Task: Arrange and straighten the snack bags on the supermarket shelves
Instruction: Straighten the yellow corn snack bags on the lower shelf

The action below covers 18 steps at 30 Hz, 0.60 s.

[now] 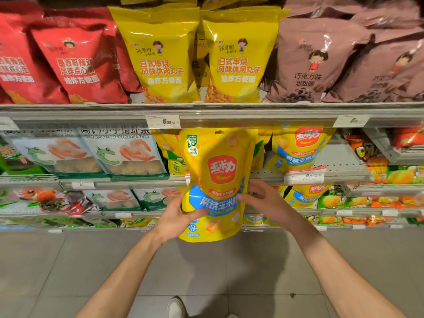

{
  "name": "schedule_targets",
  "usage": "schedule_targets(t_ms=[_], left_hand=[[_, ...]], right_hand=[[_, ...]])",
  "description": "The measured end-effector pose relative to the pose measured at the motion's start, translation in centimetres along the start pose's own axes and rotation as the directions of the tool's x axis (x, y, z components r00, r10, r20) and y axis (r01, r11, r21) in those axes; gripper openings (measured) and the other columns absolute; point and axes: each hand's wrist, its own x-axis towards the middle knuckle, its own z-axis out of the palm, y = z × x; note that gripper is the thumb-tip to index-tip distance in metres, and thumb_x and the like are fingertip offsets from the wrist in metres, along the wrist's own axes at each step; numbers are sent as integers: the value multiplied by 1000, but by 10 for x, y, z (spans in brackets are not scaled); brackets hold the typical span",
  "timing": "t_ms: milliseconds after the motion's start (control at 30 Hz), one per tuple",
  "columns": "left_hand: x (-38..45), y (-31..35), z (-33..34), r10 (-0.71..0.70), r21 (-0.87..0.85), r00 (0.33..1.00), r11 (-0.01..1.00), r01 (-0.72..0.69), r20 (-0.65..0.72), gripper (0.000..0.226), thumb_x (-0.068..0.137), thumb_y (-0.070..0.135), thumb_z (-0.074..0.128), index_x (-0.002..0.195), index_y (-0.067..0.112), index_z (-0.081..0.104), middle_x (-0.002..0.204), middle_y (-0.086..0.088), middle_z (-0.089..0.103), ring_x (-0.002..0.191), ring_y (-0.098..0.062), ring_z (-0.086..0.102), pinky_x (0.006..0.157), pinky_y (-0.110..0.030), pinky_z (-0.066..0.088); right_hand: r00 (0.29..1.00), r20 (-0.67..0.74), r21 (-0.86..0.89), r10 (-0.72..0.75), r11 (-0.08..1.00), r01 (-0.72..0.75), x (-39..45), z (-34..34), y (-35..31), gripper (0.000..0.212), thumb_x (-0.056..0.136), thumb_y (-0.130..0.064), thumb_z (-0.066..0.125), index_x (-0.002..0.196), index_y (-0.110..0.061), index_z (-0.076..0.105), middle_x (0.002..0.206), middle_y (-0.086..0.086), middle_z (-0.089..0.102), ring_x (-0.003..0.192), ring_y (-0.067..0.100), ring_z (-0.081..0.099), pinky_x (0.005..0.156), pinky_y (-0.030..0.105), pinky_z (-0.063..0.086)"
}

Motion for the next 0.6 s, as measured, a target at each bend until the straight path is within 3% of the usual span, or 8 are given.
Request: schedule_targets(t_ms=[100, 333, 433, 533, 600], left_hand=[[-6, 2, 8, -9, -14, 999, 1000, 9, 39, 45, 84, 3, 80, 123, 20, 63, 108, 5, 79, 100, -18, 76, 83, -29, 62], [-4, 25, 46, 82, 40, 995, 996, -84, 61, 44, 81, 20, 86, 119, 30, 64, 101, 28, 75, 95, 3, 71, 77, -19, 56], [5, 36, 71, 84, 26, 994, 996, -86, 73, 37, 79, 17, 87, 102, 33, 64, 82, 28, 75, 72, -5, 69, 67, -38, 59], [9, 44, 97, 169, 6, 976, 985, -172, 135, 35, 80, 16, 86, 97, 36, 63, 81, 37, 71, 78, 12, 69, 68, -12, 53], [14, 51, 113, 186, -5, 969, 982, -188, 163, 34, 78, 21, 88, 97, 36, 63, 84, 39, 70, 84, 14, 68, 68, -8, 51]], right_hand=[[997, 72, 45, 11, 999, -14, -7, -2, -6, 45, 80, -24, 85, 121, -20, 64, 108, -8, 77, 103, 9, 73, 82, 25, 58], [998, -21, 54, -56, 997, 57, -43, -27, -9, 45, 79, -8, 85, 120, -13, 66, 111, 0, 78, 104, 18, 74, 90, 41, 61], [990, -51, 18, -130, 991, 132, -63, -46, -12, 39, 83, 1, 79, 112, -24, 70, 102, -8, 79, 95, 16, 76, 75, 29, 62], [977, -173, -18, -124, 992, 123, -78, -69, -7, 41, 76, -10, 87, 111, -20, 67, 101, -7, 79, 93, 17, 75, 72, 28, 61], [964, -247, -30, -102, 995, 98, -84, -85, -3, 56, 69, -25, 93, 116, -14, 65, 106, 2, 78, 91, 15, 76, 76, 35, 62]])
